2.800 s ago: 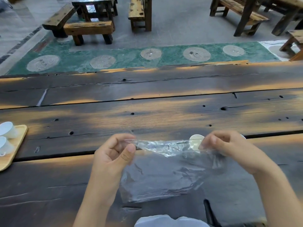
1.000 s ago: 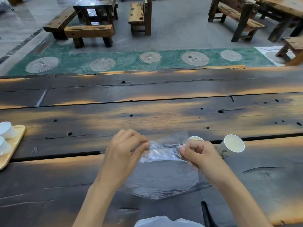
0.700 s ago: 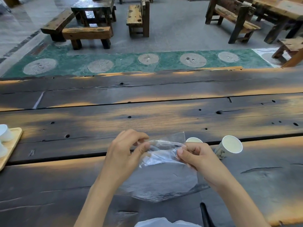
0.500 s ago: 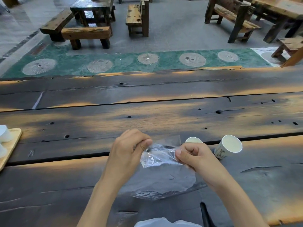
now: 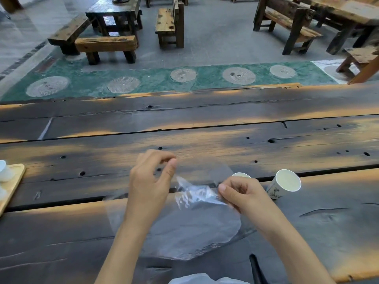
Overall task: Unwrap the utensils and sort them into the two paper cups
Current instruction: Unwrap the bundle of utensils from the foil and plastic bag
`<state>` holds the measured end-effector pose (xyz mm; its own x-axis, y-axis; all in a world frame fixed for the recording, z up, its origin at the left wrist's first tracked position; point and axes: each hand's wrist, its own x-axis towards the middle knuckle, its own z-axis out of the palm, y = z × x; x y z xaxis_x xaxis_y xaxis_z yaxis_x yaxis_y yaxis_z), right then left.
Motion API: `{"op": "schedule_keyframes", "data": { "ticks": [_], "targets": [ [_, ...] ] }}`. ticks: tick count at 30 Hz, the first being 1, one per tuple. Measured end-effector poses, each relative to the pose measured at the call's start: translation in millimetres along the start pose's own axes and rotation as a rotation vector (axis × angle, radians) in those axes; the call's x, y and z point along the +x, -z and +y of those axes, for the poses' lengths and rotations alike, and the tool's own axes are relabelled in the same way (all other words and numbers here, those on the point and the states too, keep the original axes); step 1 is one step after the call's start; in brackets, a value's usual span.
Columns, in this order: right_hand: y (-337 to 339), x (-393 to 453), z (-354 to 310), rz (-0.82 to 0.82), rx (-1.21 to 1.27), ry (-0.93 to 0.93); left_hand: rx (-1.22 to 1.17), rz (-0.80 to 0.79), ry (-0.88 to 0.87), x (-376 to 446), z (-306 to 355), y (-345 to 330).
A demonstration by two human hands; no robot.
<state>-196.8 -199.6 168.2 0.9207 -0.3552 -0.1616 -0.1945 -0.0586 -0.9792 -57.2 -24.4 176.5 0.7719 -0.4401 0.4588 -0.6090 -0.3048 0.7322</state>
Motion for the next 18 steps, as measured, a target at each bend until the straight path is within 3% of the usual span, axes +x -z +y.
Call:
{"op": "schedule_keyframes", "data": {
  "ticks": [5,9,14,18],
  "targets": [
    [-4,6,-11,0.166,0.266,0.049,-0.078,0.248,0.113,-11,4,5],
    [-19,7,-28,0.16,0.435,0.116,-0.283,0.333,0.37,-31,-4,-21],
    [-36,12,-39,0.141,0.626,0.149,-0.541,0.238,0.891,-59,-45,-81],
    [-38,8,-45,0.202,0.812,0.189,-0.839,0.096,1.13,-68,-50,-99]
  ]
}}
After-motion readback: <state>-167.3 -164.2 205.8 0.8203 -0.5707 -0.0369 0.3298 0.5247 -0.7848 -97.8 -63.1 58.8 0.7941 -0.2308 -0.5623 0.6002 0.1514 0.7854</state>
